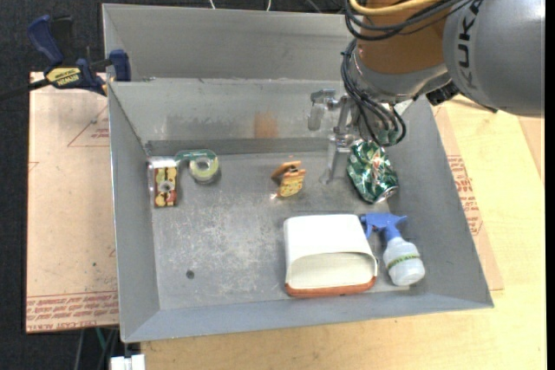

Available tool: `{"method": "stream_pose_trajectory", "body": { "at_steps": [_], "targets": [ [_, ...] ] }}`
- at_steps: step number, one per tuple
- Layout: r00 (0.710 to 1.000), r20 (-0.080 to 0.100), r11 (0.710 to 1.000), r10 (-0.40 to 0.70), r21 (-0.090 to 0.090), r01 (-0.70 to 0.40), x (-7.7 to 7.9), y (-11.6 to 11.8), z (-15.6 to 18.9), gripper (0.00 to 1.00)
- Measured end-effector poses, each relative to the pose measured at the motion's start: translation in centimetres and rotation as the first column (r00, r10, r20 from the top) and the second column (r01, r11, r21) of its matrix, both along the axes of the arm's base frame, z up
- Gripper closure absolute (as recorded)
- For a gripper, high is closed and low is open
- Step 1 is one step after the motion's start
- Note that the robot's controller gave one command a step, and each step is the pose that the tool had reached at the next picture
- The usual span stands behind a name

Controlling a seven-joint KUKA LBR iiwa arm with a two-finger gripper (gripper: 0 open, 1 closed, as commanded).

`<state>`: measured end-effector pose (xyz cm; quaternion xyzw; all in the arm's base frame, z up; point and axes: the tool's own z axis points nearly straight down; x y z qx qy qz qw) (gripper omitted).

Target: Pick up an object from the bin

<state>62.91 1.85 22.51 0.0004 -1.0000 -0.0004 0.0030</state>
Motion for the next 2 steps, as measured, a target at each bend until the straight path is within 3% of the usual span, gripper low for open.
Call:
{"method": "stream_pose_trajectory", "body": {
  "at_steps": [1, 2],
  "targets": [
    [1.000, 0.008, 1.000, -0.001, 0.000, 0.001, 0.1, 0.0, 0.5, 0.00],
    [0.984, 0.009, 0.985, -0.175, 0.002, 0.175, 0.6, 0.1, -10.4, 0.00]
  ]
}}
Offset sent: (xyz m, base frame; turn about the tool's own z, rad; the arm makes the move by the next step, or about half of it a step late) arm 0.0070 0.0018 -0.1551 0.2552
